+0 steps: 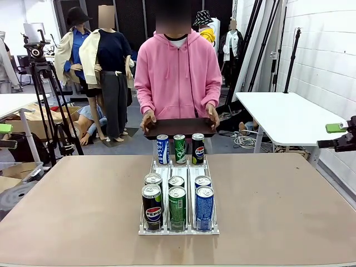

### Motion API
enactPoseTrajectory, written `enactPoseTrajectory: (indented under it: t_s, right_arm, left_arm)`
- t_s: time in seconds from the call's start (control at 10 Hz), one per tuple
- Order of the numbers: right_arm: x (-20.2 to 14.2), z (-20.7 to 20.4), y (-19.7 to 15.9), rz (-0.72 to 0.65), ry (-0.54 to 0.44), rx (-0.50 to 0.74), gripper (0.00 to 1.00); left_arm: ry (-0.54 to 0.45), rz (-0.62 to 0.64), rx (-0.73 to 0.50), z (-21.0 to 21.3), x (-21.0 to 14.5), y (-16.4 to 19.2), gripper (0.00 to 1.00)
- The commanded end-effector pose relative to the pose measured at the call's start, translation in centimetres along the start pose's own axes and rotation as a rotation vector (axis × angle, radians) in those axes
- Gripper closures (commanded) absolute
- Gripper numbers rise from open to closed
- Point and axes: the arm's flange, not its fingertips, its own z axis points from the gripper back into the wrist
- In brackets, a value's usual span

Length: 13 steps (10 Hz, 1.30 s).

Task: Retrieve and hand over the desired beverage to the person.
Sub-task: Pick up a can of the same type that the person held from the Automatic Can Dispenser.

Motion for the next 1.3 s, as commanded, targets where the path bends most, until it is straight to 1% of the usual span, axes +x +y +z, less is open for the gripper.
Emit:
enactPoseTrajectory:
  t_s: [0.0, 1.2]
  right_arm:
    - [-0.01, 0.05, 0.07, 0.0, -0.005, 0.005, 0.0]
    - [-0.01, 0.05, 0.07, 0.0, -0.005, 0.005, 0.0]
  left_arm:
    - [-0.008, 0.0, -0.012, 0.12, 0.02, -0.02, 0.0]
    - [-0.008, 0.0, -0.012, 0.12, 0.02, -0.02, 0.0]
